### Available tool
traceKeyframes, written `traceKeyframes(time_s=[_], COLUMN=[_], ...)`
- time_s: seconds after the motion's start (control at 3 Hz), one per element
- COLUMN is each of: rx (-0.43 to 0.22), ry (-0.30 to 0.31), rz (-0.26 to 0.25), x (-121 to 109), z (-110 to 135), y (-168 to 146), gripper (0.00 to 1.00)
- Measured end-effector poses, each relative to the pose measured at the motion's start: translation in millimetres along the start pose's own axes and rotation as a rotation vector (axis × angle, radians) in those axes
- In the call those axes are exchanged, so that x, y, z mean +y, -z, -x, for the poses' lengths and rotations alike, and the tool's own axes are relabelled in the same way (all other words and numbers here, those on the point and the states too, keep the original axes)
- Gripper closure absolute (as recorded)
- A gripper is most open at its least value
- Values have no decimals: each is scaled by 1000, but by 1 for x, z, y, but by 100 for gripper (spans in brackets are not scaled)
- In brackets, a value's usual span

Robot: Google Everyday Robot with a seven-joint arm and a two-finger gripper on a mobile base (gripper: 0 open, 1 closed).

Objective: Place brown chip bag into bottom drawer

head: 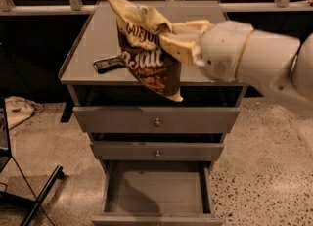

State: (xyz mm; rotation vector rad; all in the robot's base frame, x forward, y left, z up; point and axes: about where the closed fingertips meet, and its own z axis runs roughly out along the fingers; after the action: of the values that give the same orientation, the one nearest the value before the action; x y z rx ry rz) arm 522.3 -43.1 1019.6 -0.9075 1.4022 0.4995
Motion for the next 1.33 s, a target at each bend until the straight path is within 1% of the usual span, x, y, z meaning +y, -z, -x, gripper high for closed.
traceKeyframes(time_s=[0.33, 0.67, 1.0, 1.33], rx=[-27, -17, 0, 24], ry=[-76, -169, -270, -346], rz=[-108, -222, -369, -483], x=[19, 45, 55, 44], z=[-50, -110, -158, -200], y=[10, 30, 66, 96], gripper=[100, 100, 100, 100])
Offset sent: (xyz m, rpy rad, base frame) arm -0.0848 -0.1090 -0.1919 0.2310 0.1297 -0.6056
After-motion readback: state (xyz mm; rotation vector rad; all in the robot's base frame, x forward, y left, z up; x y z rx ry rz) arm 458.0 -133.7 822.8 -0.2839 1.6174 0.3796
